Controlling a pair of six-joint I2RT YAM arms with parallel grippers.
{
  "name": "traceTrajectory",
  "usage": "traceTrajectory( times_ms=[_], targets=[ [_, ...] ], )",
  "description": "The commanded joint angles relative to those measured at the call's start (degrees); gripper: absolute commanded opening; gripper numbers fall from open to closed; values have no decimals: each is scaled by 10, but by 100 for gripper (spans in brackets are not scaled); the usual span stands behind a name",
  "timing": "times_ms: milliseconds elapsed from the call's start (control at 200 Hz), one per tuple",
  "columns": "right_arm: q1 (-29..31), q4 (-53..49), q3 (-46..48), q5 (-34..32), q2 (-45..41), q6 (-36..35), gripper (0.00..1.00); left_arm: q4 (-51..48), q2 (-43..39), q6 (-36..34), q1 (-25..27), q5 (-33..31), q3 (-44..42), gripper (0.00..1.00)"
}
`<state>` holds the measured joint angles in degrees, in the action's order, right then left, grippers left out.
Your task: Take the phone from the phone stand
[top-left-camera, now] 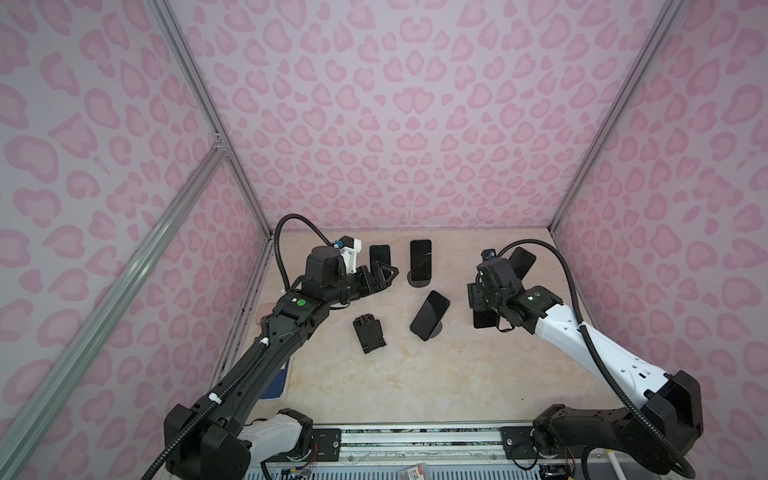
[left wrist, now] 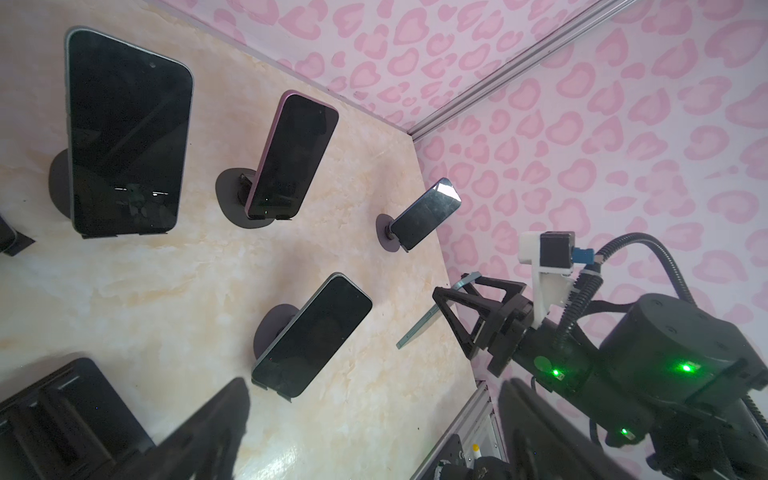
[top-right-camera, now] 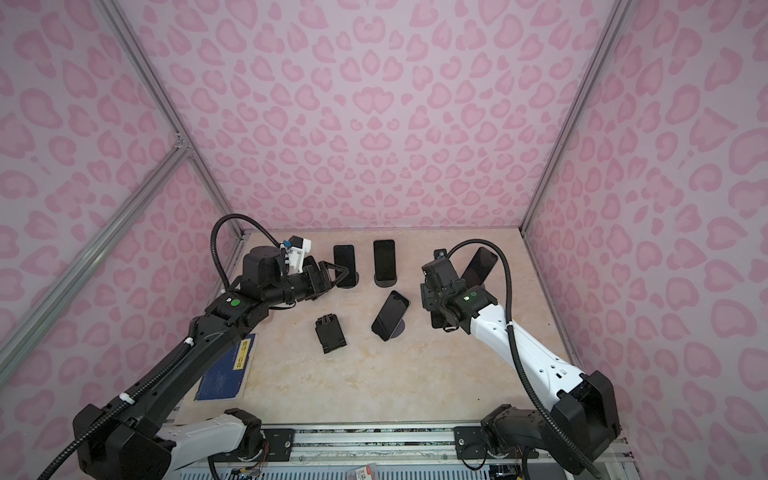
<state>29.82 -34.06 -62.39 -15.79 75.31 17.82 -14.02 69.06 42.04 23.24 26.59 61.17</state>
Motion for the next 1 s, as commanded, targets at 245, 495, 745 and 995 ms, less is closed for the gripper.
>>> traceTrajectory(
  times_ms=[245,495,745,995],
  targets=[
    [-36,7,-3,57,78,4,68,37,17,-3,0,19,-8,97],
    [-62,-22,-30,107,152,-1,67,46,32,-3,3,35,-14,96],
    [-75,-38,-52,141,214,0,66,51,49,-12,3,40,-12,96],
    [-78,-43,-88,148,267,14,66,59,73,-7,3,53,-5,96]
  ],
)
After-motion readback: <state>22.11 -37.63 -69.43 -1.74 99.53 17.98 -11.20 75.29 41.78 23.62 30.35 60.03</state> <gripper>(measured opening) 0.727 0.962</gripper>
